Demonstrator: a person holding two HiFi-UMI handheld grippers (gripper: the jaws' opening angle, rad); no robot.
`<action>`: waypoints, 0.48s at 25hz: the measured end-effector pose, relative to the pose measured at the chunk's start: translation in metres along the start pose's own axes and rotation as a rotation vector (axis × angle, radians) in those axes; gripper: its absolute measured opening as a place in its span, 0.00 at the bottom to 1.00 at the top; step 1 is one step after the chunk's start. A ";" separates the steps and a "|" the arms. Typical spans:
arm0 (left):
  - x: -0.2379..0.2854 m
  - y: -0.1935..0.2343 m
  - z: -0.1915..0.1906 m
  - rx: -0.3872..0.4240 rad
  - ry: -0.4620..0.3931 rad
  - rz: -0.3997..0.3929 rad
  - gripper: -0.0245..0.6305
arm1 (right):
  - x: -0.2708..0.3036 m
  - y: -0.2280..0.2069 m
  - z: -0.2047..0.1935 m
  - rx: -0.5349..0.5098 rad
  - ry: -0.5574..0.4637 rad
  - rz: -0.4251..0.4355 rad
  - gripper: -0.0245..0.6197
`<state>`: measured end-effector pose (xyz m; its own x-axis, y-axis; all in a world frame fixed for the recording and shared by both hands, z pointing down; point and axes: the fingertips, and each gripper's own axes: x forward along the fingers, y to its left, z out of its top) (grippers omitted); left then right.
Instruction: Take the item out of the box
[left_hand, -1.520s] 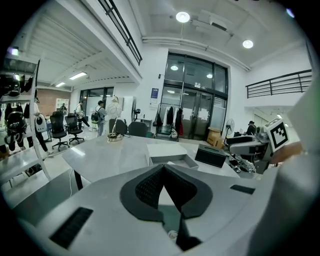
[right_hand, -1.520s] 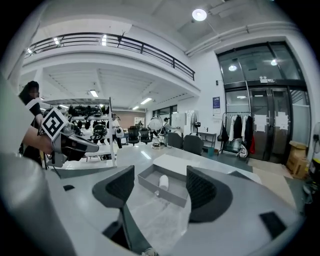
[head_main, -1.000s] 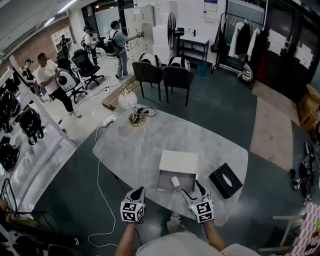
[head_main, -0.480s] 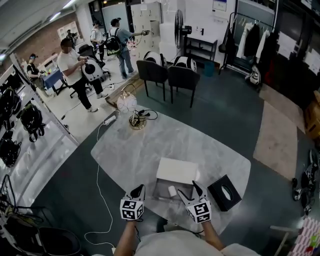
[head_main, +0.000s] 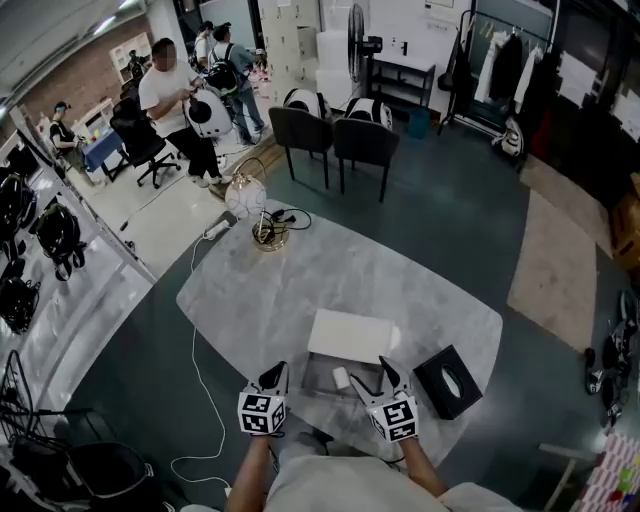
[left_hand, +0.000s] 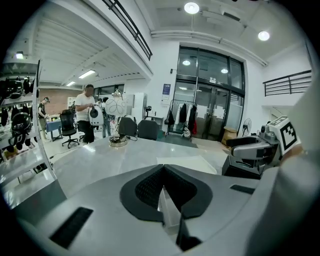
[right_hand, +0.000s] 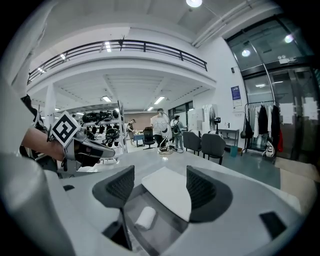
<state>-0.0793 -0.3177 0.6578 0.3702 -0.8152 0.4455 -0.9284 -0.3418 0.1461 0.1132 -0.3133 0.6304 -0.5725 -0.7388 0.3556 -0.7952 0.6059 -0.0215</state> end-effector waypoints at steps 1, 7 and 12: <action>0.001 -0.001 0.000 0.003 0.003 -0.005 0.06 | 0.000 -0.001 -0.001 0.002 0.004 -0.002 0.52; 0.006 0.001 0.000 0.010 0.015 -0.030 0.06 | 0.001 0.000 -0.005 0.004 0.025 -0.019 0.52; 0.007 0.008 -0.003 0.011 0.029 -0.066 0.06 | 0.002 0.009 -0.010 0.026 0.051 -0.052 0.52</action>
<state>-0.0844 -0.3254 0.6649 0.4297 -0.7769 0.4603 -0.9013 -0.4000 0.1663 0.1071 -0.3068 0.6401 -0.5200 -0.7528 0.4036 -0.8289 0.5588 -0.0255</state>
